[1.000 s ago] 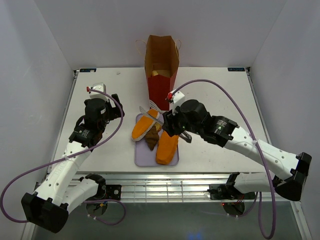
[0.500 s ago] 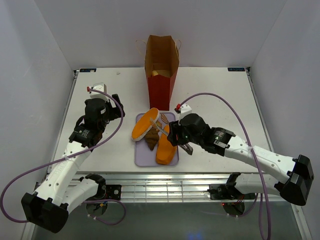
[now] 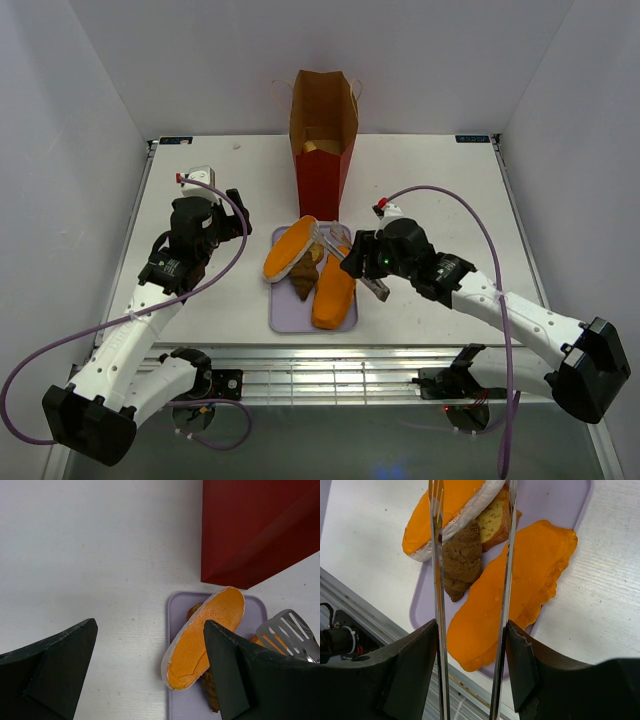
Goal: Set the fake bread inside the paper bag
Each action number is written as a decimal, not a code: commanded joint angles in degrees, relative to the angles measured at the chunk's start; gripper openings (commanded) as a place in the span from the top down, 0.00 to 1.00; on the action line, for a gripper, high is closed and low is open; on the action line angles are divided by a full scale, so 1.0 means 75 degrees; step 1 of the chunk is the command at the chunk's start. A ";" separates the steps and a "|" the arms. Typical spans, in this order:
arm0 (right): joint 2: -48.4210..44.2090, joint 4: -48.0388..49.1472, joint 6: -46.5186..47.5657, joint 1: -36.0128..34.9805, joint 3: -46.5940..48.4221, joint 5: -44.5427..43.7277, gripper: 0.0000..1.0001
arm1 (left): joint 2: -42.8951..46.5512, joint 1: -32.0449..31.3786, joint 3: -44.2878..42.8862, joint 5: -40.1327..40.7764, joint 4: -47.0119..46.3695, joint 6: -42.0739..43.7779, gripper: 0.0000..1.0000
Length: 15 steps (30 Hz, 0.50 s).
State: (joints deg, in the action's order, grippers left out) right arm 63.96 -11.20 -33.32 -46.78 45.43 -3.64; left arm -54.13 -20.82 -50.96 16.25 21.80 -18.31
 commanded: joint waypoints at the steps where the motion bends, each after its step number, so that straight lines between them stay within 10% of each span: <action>1: -0.0068 0.1082 -0.0198 0.0389 -0.0104 0.1012 0.40 | 0.0080 -0.0037 0.0021 -0.0104 -0.0165 -0.0020 0.02; 15: 0.0471 0.2091 -0.0245 0.1351 -0.0409 0.2196 0.40 | 0.0045 -0.0048 0.0033 -0.0139 -0.0176 -0.0009 0.02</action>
State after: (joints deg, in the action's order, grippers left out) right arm 66.46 -0.49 -34.52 -37.04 42.52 9.67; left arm -54.13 -20.86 -50.96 15.79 21.80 -18.31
